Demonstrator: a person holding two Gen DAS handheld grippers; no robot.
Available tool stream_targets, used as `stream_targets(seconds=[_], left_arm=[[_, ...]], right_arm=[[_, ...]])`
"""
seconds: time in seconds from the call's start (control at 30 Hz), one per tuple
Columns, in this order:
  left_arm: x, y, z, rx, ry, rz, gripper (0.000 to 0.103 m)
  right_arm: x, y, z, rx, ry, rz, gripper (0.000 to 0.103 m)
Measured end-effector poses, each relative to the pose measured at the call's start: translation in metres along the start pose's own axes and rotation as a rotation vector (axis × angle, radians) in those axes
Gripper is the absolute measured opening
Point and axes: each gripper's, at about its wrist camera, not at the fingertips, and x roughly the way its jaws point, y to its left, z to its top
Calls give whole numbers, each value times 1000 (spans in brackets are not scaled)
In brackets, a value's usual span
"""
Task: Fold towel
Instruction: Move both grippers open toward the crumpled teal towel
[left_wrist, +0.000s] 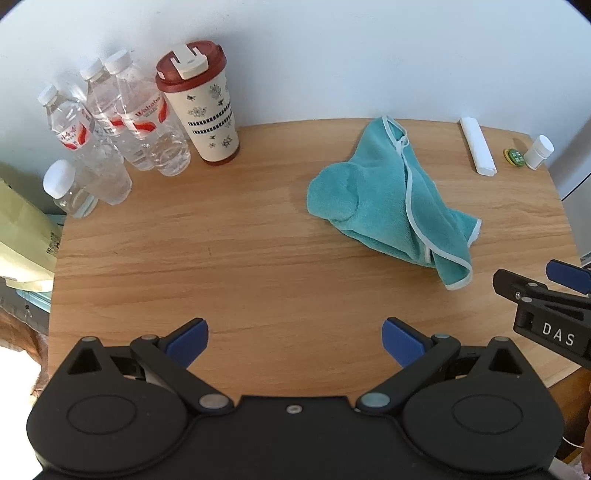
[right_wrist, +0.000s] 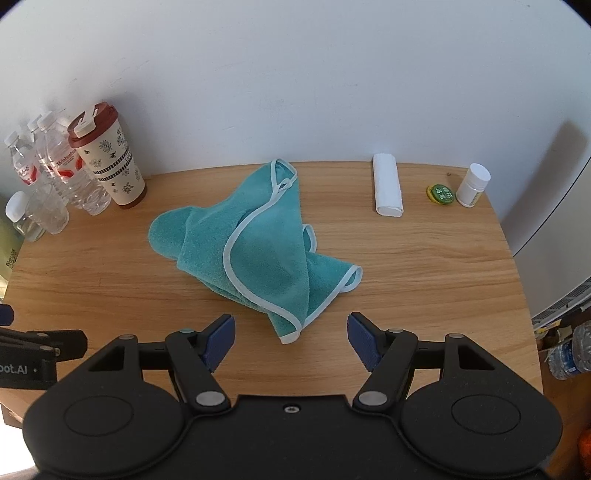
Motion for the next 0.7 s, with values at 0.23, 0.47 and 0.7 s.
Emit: stream_targets(seconds=[0.23, 0.47, 0.7], left_arm=[[-8, 3, -4, 16, -48, 27, 102], [-11, 6, -3, 27, -57, 31, 102], [-7, 10, -4, 17, -26, 5, 102]], right_arm=[[2, 9, -3, -15, 14, -1, 72], [2, 13, -4, -31, 8, -8, 72], [3, 14, -3, -24, 11, -10, 72]])
